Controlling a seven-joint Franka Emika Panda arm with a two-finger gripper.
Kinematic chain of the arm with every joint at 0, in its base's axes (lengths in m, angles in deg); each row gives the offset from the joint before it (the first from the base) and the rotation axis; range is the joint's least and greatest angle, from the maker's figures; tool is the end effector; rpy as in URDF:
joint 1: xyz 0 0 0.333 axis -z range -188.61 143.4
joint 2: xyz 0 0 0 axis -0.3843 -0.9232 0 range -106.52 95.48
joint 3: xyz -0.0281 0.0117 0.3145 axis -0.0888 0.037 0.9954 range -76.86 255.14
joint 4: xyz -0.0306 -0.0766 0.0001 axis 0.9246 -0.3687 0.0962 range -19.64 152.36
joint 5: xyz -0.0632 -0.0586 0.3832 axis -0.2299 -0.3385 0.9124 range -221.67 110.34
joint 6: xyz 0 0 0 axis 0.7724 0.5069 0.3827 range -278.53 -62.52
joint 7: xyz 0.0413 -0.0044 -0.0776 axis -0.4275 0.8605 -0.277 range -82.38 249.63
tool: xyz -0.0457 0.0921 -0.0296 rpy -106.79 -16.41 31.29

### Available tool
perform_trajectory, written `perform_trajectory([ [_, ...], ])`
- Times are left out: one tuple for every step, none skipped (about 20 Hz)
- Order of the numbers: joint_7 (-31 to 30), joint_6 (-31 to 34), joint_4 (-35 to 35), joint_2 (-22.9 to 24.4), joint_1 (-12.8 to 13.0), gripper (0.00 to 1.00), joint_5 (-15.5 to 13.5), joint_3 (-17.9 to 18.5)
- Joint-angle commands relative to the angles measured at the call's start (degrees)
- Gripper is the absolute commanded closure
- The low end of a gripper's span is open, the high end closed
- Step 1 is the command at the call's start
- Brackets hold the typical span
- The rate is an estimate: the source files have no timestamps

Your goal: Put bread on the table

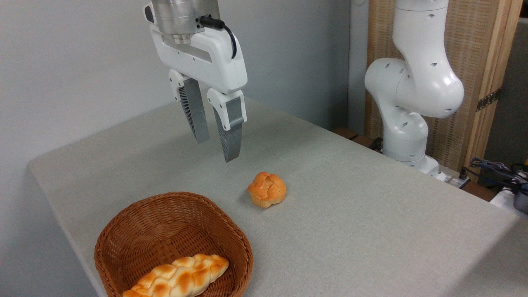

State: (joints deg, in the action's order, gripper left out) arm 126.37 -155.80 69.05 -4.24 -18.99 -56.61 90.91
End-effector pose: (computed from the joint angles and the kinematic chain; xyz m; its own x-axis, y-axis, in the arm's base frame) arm 0.5506 -0.0193 0.6180 0.7124 -0.7014 0.0228 -0.7016 -0.7125 0.0025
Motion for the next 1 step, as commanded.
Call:
perform_trajectory([
  [-0.1,1.7,-1.6,-0.7,0.3,0.00,-0.6,0.7],
])
